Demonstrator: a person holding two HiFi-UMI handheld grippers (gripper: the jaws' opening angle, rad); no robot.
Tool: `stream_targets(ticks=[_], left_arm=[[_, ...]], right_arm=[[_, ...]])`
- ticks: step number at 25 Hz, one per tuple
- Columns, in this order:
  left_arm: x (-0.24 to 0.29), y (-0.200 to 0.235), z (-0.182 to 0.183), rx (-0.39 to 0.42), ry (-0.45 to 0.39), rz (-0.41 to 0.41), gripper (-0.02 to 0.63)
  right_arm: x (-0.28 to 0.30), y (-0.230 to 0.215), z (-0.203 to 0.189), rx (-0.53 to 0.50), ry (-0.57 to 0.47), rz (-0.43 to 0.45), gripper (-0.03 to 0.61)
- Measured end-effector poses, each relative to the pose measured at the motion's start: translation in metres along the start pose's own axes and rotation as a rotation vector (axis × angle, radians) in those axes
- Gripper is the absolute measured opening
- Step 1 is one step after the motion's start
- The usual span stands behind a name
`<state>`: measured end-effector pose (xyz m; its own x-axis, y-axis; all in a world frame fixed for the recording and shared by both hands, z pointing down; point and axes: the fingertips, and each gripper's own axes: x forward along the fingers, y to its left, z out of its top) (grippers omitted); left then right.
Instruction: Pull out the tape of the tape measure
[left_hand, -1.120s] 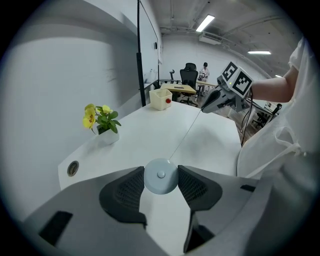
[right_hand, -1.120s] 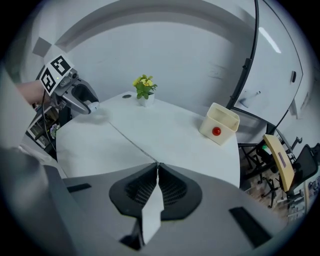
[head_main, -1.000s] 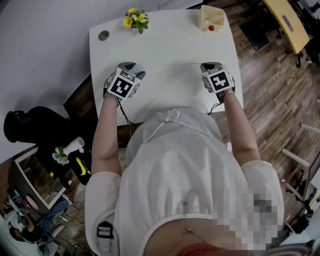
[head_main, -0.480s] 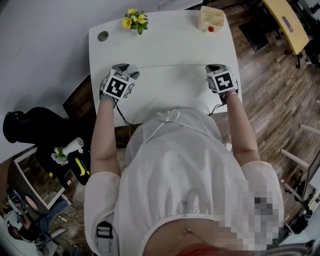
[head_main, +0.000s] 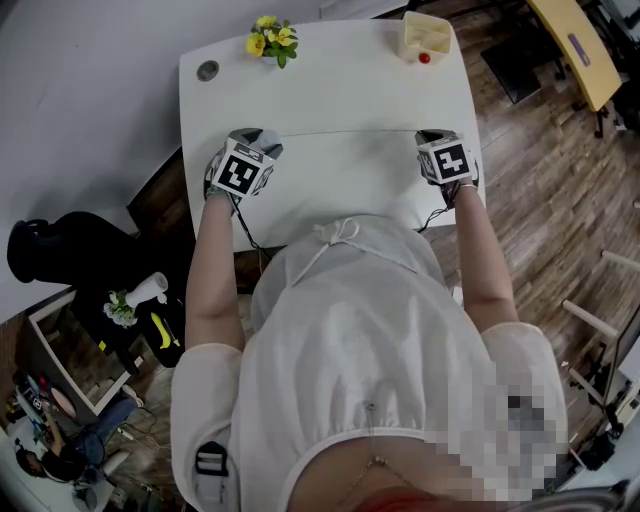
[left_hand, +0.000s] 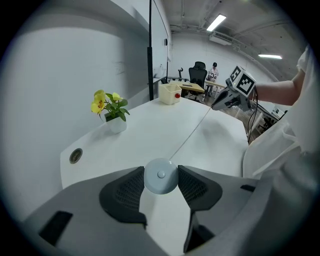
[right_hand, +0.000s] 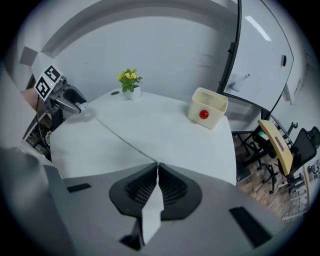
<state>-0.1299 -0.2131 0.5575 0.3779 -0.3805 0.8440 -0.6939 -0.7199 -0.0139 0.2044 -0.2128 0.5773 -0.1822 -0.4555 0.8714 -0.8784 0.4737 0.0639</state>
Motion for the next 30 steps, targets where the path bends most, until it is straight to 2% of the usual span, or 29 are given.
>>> stream_targets(ticks=[3,6,10,18,30], left_arm=[[-0.001,0.011,-0.012,0.007,0.025,0.045,0.227],[-0.005,0.015,-0.017,-0.057,0.016,0.034,0.227],[0.001,0.012,-0.015,-0.093,0.007,0.023,0.227],[0.022,0.008,-0.014,-0.087,0.042,-0.003,0.227],[0.052,0.02,-0.037,-0.148,0.108,-0.038,0.227]], right_arm=[[0.002,-0.01,-0.007,-0.004,0.026,-0.037,0.017],[0.002,-0.018,-0.011,0.039,0.024,-0.029,0.018],[0.006,-0.014,-0.009,0.067,0.016,-0.016,0.018],[0.026,-0.001,-0.008,0.062,0.056,0.005,0.02],[0.066,0.013,-0.009,0.05,0.128,0.036,0.025]])
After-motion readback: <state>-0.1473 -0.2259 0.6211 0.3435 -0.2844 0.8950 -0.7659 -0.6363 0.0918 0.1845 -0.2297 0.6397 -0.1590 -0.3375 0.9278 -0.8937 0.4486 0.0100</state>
